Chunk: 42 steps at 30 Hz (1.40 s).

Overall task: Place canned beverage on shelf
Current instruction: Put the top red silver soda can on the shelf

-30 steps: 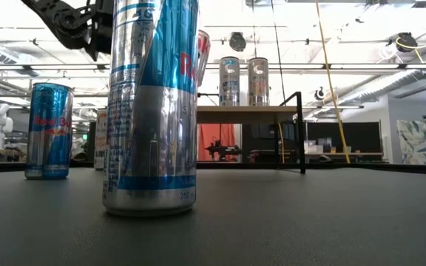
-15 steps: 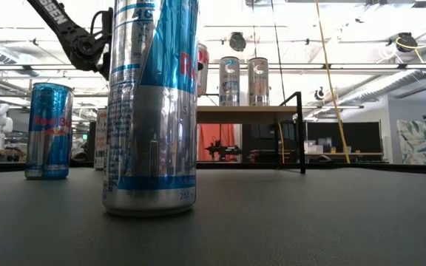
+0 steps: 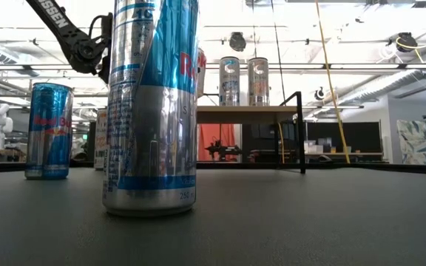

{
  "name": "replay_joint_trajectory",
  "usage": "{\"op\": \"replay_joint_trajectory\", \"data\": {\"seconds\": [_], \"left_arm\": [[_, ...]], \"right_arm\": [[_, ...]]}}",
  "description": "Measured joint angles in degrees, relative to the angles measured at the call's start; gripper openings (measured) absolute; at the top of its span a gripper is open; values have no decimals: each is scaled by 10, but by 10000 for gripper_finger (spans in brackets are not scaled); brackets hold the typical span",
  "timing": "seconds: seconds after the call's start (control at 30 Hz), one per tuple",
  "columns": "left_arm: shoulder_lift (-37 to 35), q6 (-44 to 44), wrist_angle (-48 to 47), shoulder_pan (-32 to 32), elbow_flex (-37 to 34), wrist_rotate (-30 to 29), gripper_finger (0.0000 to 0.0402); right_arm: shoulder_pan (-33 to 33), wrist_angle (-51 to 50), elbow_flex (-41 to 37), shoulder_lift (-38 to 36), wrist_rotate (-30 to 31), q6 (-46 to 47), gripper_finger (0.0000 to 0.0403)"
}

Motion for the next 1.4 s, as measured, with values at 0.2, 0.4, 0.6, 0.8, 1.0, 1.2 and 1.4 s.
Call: {"op": "replay_joint_trajectory", "data": {"seconds": [0.2,0.4,0.6,0.8,1.0,1.2,1.4], "left_arm": [[0,0,-2,-1,0,-25,303],[0,5,-3,2,5,-27,303],[-1,2,-38,4,37,-34,303],[7,-1,-36,3,38,-79,303],[50,-15,0,1,38,-82,303],[78,-15,28,1,38,-76,303],[83,-15,36,3,38,-77,303]], "right_arm": [[0,0,0,0,0,0,315],[0,2,0,0,0,-4,315],[0,10,0,0,0,-11,315],[0,10,0,0,0,-11,315],[0,10,0,0,0,-13,315],[0,9,0,0,0,-13,315],[0,9,0,0,0,-26,315]]}}
